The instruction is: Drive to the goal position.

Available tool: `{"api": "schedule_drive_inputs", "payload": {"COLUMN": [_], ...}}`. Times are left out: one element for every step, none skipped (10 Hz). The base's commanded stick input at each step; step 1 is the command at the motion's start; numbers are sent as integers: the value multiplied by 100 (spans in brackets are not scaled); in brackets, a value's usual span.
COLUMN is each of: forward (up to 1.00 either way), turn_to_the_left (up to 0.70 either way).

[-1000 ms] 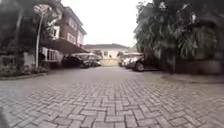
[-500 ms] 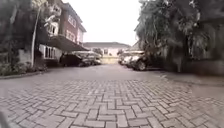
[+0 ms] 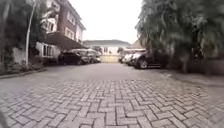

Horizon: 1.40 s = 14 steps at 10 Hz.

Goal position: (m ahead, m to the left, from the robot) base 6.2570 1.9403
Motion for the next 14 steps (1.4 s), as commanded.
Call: {"api": "schedule_drive_inputs", "payload": {"forward": [70, 70, 70, 70, 70, 70, 70, 70, 70, 70, 70, 70, 70, 70], "turn_to_the_left": [0, 0, 0, 0, 0, 0, 0, 0, 0, 0, 0, 0, 0, 0]}}
